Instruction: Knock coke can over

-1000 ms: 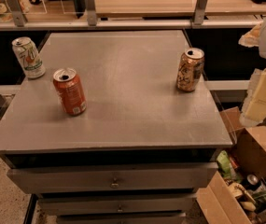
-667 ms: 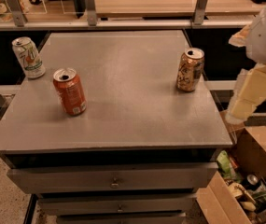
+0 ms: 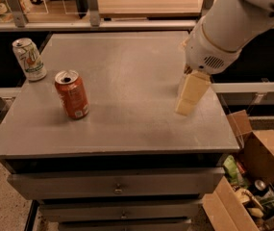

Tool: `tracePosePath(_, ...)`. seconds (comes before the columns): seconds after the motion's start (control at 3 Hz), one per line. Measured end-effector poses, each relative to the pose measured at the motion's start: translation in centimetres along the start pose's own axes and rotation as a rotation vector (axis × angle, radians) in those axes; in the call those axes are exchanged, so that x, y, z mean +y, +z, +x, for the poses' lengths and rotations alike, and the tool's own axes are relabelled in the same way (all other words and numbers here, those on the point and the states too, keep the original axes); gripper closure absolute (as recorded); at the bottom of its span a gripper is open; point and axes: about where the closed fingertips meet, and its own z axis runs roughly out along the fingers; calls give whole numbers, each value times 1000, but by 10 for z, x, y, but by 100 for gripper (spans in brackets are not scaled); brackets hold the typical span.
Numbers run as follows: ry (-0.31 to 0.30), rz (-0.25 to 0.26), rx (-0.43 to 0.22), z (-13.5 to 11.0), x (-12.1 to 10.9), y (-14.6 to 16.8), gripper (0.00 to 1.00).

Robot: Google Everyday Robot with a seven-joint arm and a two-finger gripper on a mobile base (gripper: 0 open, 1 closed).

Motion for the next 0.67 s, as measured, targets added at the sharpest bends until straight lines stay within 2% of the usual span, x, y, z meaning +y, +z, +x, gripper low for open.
tracePosePath(0.33, -37, -34, -81, -42, -5, 41, 0)
tracePosePath(0.67, -60, -72, -162, -77, -5, 67, 0)
